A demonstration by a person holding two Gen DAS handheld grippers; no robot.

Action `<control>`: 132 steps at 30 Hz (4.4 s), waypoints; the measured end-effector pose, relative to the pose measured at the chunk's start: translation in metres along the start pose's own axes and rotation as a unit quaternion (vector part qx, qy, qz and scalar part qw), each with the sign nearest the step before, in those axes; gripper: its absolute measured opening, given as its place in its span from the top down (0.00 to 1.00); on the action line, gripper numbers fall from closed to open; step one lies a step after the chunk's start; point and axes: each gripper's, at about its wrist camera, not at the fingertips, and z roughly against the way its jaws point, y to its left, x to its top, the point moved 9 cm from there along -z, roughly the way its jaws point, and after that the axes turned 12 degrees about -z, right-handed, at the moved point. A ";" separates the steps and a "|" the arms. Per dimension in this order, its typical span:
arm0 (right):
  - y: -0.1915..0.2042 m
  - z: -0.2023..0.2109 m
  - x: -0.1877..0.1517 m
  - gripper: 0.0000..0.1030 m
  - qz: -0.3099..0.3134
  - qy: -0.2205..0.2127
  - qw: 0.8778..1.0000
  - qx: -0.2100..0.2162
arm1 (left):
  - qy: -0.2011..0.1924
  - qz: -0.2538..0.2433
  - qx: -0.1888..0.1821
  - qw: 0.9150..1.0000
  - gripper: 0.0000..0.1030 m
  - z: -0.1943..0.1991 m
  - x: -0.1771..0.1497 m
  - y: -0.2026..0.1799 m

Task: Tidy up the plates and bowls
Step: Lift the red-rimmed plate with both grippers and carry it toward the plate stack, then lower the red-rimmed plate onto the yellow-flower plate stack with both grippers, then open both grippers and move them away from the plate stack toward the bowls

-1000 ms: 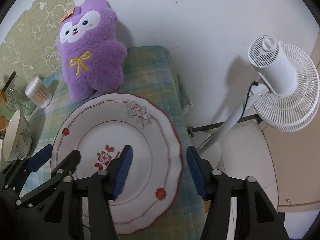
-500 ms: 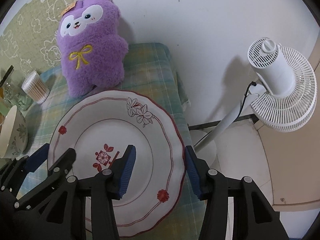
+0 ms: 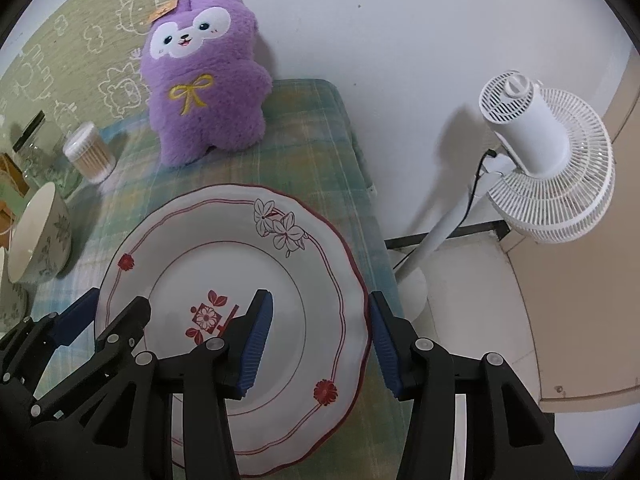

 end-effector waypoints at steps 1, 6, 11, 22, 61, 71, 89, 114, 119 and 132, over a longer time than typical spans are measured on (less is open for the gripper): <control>-0.001 0.003 -0.003 0.49 -0.001 0.001 1.000 -0.001 | -0.002 0.001 -0.002 1.000 0.62 0.003 -0.002 0.001; -0.001 0.018 -0.017 0.49 -0.007 -0.003 1.000 -0.007 | -0.007 -0.006 -0.004 1.000 0.62 0.017 -0.011 0.001; 0.002 0.035 -0.029 0.49 -0.011 -0.009 1.000 -0.010 | -0.012 -0.005 -0.007 1.000 0.62 0.033 -0.023 0.005; 0.004 0.084 -0.058 0.49 -0.029 -0.030 0.999 -0.017 | -0.033 -0.016 -0.011 0.999 0.62 0.075 -0.046 0.013; -0.052 0.152 -0.209 0.49 -0.105 -0.015 0.993 -0.058 | -0.037 -0.084 -0.053 0.994 0.62 0.140 -0.169 -0.039; -0.060 0.145 -0.236 0.49 -0.108 0.009 0.992 -0.069 | -0.011 -0.083 -0.063 0.994 0.62 0.133 -0.195 -0.049; -0.061 0.141 -0.242 0.49 -0.097 0.022 0.992 -0.077 | -0.006 -0.085 -0.075 0.993 0.52 0.132 -0.201 -0.052; 0.041 0.200 -0.190 0.49 0.000 -0.008 1.000 0.026 | -0.041 0.037 0.008 0.998 0.19 0.201 -0.184 0.066; 0.085 0.206 -0.194 0.49 0.018 -0.005 0.999 0.042 | -0.042 0.061 0.014 0.997 0.18 0.206 -0.194 0.108; 0.212 0.204 -0.200 0.33 0.019 -0.021 0.999 0.047 | -0.033 0.073 0.028 0.996 0.16 0.192 -0.214 0.236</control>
